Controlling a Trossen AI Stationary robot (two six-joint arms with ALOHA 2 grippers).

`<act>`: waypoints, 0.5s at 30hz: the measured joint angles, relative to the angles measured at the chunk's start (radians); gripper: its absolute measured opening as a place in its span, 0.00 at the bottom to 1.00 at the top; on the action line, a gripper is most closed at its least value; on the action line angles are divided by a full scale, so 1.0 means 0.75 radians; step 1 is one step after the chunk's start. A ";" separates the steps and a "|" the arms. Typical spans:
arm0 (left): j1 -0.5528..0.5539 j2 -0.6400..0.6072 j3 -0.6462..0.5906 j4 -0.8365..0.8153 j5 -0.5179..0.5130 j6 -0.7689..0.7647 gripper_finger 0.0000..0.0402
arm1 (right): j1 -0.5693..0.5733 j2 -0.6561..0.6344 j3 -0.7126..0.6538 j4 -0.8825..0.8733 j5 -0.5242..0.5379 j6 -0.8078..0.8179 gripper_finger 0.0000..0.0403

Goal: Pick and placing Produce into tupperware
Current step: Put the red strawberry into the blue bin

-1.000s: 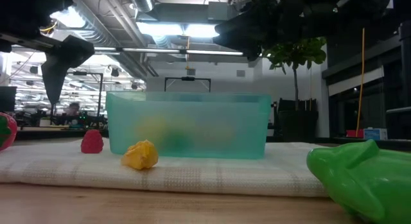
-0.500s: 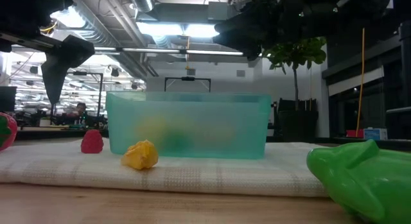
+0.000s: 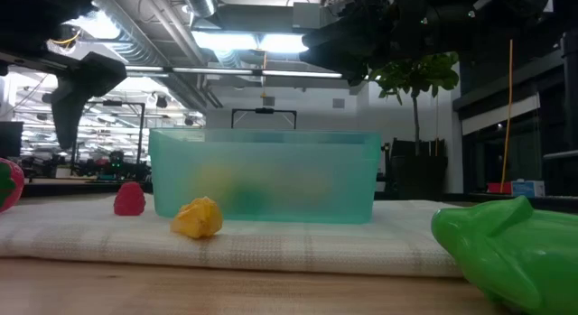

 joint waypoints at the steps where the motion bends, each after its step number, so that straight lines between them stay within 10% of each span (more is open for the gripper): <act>1: -0.005 0.007 -0.006 0.008 0.000 0.000 0.87 | 0.000 0.000 0.000 -0.002 0.000 0.000 0.41; 15: -0.027 0.182 -0.038 0.077 0.022 0.030 0.82 | 0.000 0.000 0.000 -0.011 0.000 0.001 0.41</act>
